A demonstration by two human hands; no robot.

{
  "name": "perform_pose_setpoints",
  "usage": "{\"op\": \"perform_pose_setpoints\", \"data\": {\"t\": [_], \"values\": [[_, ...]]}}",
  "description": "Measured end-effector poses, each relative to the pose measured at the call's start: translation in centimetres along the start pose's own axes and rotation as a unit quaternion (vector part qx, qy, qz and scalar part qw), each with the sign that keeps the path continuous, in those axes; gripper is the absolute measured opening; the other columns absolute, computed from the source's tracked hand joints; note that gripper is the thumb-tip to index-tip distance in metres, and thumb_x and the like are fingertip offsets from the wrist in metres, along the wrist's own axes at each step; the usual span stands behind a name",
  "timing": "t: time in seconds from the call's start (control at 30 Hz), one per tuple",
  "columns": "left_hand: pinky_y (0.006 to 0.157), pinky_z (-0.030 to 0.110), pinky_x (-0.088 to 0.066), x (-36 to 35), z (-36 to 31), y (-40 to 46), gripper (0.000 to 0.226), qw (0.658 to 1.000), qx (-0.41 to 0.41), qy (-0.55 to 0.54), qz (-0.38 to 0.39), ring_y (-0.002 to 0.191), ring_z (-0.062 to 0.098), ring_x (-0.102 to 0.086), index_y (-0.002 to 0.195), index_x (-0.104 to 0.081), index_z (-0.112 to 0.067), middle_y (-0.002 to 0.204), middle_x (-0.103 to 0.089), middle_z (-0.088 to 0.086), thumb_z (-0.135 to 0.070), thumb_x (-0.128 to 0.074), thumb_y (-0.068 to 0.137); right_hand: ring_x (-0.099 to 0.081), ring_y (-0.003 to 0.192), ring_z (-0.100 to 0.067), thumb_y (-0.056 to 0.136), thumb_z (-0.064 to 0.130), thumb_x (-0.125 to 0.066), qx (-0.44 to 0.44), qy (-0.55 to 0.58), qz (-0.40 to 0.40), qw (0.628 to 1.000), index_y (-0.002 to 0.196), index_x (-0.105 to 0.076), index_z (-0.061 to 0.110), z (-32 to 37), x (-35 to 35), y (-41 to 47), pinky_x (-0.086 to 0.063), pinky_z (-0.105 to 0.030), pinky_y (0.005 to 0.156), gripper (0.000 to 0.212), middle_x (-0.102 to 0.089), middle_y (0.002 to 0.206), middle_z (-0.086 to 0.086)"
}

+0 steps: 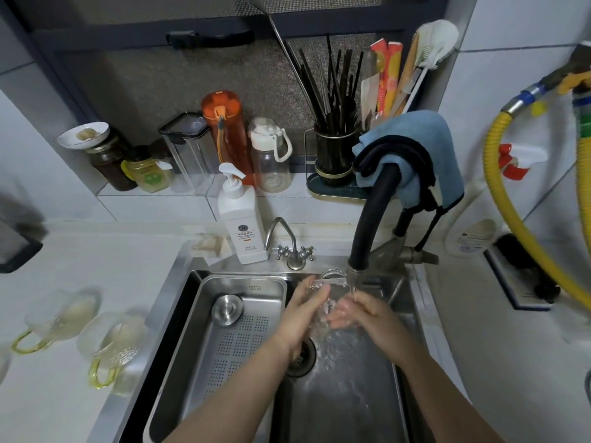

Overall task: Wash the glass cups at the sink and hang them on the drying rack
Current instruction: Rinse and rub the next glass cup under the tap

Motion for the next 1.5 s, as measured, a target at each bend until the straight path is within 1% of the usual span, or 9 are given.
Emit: {"op": "perform_pose_setpoints", "data": {"t": [0.17, 0.37, 0.5, 0.7, 0.8, 0.9, 1.2, 1.33, 1.5], "values": [[0.093, 0.037, -0.053, -1.0, -0.3, -0.6, 0.08, 0.999, -0.039, -0.025, 0.002, 0.116, 0.015, -0.061, 0.139, -0.041, -0.038, 0.135, -0.057, -0.001, -0.065, -0.072, 0.07, -0.07, 0.101, -0.017, 0.095, 0.032, -0.052, -0.005, 0.154, -0.014, 0.988, 0.113, -0.067, 0.018, 0.7, -0.3, -0.3, -0.051, -0.04, 0.095, 0.027, -0.074, 0.106, -0.001], [0.092, 0.045, -0.054, -1.0, -0.4, -0.1, 0.079, 0.999, -0.02, -0.032, 0.016, 0.106, 0.02, -0.069, 0.139, -0.038, -0.042, 0.127, -0.063, 0.007, -0.057, -0.076, 0.071, -0.069, 0.099, -0.006, 0.096, 0.022, -0.052, 0.026, 0.027, 0.006, 0.999, 0.113, -0.065, 0.018, 1.3, -0.1, -0.3, -0.054, -0.026, 0.09, 0.022, -0.073, 0.105, 0.007], [0.07, 0.026, -0.056, -0.2, -1.0, 0.1, 0.066, 0.999, -0.029, -0.038, -0.015, 0.091, 0.008, -0.071, 0.137, -0.044, -0.035, 0.115, -0.068, -0.001, -0.048, -0.071, 0.079, -0.065, 0.105, 0.0, 0.097, 0.016, -0.052, 0.013, 0.041, 0.056, 0.997, 0.123, -0.056, 0.017, 1.1, -1.4, -0.3, -0.051, -0.015, 0.085, 0.027, -0.069, 0.113, 0.007], [0.064, 0.038, -0.057, 0.0, 0.2, 0.2, 0.066, 0.998, 0.013, -0.046, -0.029, 0.088, 0.024, -0.072, 0.132, -0.051, -0.028, 0.118, -0.068, 0.004, -0.051, -0.074, 0.074, -0.063, 0.109, -0.005, 0.089, 0.033, -0.06, -0.023, -0.08, 0.117, 0.99, 0.129, -0.053, 0.036, 0.6, -2.3, 0.8, -0.049, -0.039, 0.101, 0.041, -0.067, 0.118, 0.008], [0.065, 0.037, -0.057, -0.4, 0.4, 0.5, 0.062, 0.999, 0.02, -0.034, -0.028, 0.081, 0.02, -0.071, 0.13, -0.053, -0.025, 0.109, -0.07, 0.003, -0.053, -0.072, 0.078, -0.06, 0.109, 0.005, 0.088, 0.017, -0.061, -0.029, -0.026, 0.132, 0.99, 0.135, -0.041, 0.042, 1.4, -2.5, 1.0, -0.049, -0.024, 0.097, 0.057, -0.063, 0.121, 0.02], [0.078, 0.05, -0.058, -0.1, -0.5, 1.0, 0.075, 0.999, 0.02, -0.033, -0.019, 0.087, 0.025, -0.072, 0.132, -0.052, -0.025, 0.104, -0.073, 0.005, -0.054, -0.078, 0.068, -0.065, 0.097, 0.004, 0.095, 0.003, -0.052, -0.038, 0.011, 0.156, 0.987, 0.133, -0.046, 0.021, 1.3, -3.0, 0.9, -0.049, -0.011, 0.08, 0.042, -0.065, 0.109, 0.009], [0.069, 0.043, -0.059, -0.7, -1.2, 0.9, 0.069, 0.999, 0.011, -0.034, -0.026, 0.088, 0.026, -0.072, 0.131, -0.053, -0.028, 0.111, -0.071, 0.004, -0.051, -0.078, 0.071, -0.055, 0.124, -0.006, 0.083, 0.018, -0.067, -0.019, 0.045, 0.101, 0.994, 0.133, -0.045, 0.042, 1.0, -1.9, 1.5, -0.046, -0.03, 0.103, 0.059, -0.059, 0.131, 0.014], [0.069, 0.046, -0.058, -0.4, -1.5, 1.0, 0.067, 0.999, 0.016, -0.033, -0.009, 0.08, 0.023, -0.071, 0.128, -0.054, -0.021, 0.098, -0.073, 0.001, -0.049, -0.078, 0.072, -0.063, 0.11, -0.004, 0.094, 0.005, -0.055, -0.006, 0.016, 0.141, 0.99, 0.124, -0.052, 0.029, 2.2, -2.3, 0.6, -0.05, -0.026, 0.097, 0.039, -0.068, 0.115, 0.006], [0.07, 0.041, -0.06, 0.8, -2.3, 0.5, 0.043, 0.999, 0.031, -0.028, -0.033, 0.081, 0.023, -0.072, 0.119, -0.057, -0.028, 0.121, -0.063, 0.01, -0.052, -0.065, 0.084, -0.063, 0.091, 0.014, 0.095, 0.026, -0.056, 0.016, -0.102, 0.095, 0.99, 0.116, -0.057, 0.022, 2.2, -1.5, 0.6, -0.049, -0.011, 0.082, 0.022, -0.069, 0.099, 0.013]]}}
Point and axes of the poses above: each hand's wrist, its own y-axis towards the middle knuckle, its own x-axis out of the back of the hand, z = x × y, the point moved 9 cm from there along y, towards the middle knuckle
